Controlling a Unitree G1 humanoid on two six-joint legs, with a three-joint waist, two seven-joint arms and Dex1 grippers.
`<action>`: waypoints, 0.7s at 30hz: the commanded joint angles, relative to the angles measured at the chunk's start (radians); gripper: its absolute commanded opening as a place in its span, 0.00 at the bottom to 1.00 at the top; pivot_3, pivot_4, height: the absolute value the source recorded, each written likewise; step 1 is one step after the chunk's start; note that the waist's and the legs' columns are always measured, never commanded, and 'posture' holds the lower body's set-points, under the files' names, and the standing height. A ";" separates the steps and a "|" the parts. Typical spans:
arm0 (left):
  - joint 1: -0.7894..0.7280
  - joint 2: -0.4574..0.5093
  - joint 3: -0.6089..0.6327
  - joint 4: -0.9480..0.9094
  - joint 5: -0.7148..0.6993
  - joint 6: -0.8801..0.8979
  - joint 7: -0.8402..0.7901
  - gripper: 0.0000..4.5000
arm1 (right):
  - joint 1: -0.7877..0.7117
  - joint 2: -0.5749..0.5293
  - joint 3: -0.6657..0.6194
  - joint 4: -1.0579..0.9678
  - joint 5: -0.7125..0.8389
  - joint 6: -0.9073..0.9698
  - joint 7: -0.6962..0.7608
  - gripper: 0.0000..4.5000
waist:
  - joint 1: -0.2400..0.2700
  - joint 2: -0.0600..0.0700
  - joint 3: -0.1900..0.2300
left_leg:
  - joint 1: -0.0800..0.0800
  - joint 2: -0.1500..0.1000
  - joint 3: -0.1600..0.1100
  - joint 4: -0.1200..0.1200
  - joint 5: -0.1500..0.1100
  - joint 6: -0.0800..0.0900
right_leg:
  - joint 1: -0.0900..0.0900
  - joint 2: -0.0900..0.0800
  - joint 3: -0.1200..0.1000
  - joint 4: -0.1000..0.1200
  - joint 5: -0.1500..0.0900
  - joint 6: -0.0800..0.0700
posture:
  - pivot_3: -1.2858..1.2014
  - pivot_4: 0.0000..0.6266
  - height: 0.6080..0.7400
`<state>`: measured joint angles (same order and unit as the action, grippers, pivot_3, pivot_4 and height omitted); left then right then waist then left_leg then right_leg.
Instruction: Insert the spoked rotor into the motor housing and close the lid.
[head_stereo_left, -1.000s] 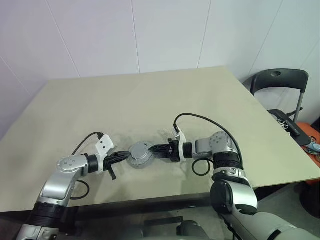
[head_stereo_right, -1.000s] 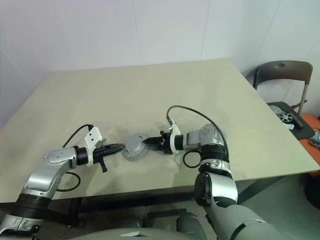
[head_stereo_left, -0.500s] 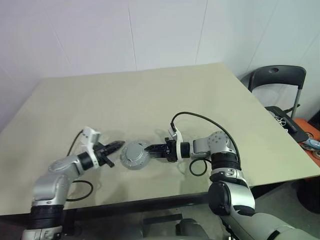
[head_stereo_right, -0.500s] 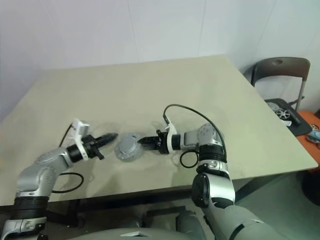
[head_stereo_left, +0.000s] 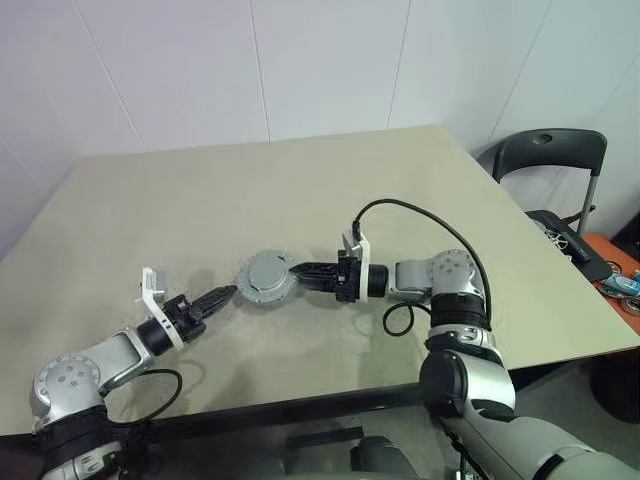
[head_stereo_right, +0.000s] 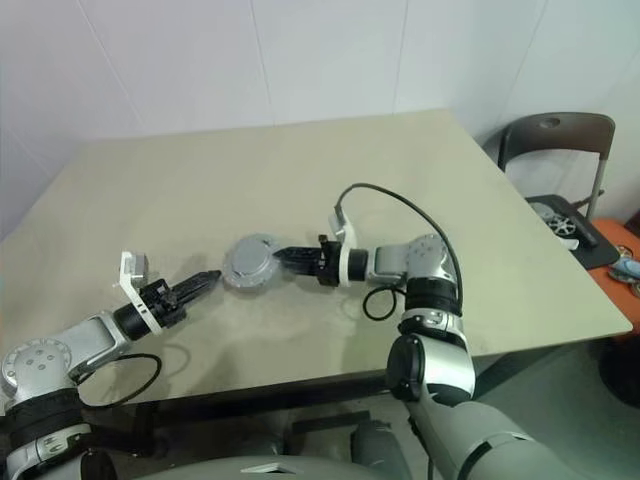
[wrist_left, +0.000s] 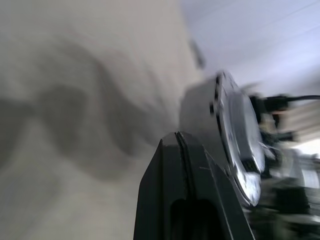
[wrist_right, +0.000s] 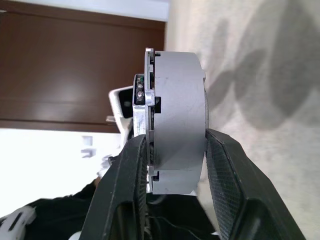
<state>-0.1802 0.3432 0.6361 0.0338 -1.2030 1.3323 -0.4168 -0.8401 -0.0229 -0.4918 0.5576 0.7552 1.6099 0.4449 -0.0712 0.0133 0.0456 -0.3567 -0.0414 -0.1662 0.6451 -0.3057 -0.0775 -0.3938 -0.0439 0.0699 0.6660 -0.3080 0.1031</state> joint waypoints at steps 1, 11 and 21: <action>-0.004 0.012 0.021 -0.017 -0.086 0.022 0.030 0.00 | -0.022 -0.014 0.014 -0.024 0.116 0.005 -0.002 0.29 | 0.000 0.000 0.000 | 0.000 0.000 0.000 0.000 0.000 0.000 | 0.000 0.000 0.000 0.000 0.000 0.000 | 0.52 0.00 1.00; 0.021 0.016 0.005 -0.078 -0.161 -0.075 0.053 0.00 | -0.029 -0.054 0.033 -0.005 0.181 0.005 -0.053 0.29 | 0.001 0.000 0.000 | 0.000 0.000 0.001 0.000 0.000 0.000 | 0.000 0.000 0.001 0.000 0.000 0.000 | 0.52 0.00 1.00; 0.051 0.018 -0.010 -0.083 -0.303 -0.123 0.104 0.56 | -0.040 -0.066 0.033 0.005 0.185 0.005 -0.065 0.29 | 0.001 0.000 0.000 | 0.000 0.000 0.002 0.000 0.000 0.000 | 0.000 0.000 0.001 -0.001 0.000 0.000 | 0.52 0.00 1.00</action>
<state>-0.1234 0.3536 0.6186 -0.0390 -1.4406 1.2279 -0.3234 -0.8387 -0.0945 -0.4453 0.5749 0.8867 1.6099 0.3622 -0.0699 0.0129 0.0457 -0.3570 -0.0417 -0.1644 0.6450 -0.3056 -0.0777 -0.3940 -0.0434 0.0711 0.6653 -0.3080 0.1029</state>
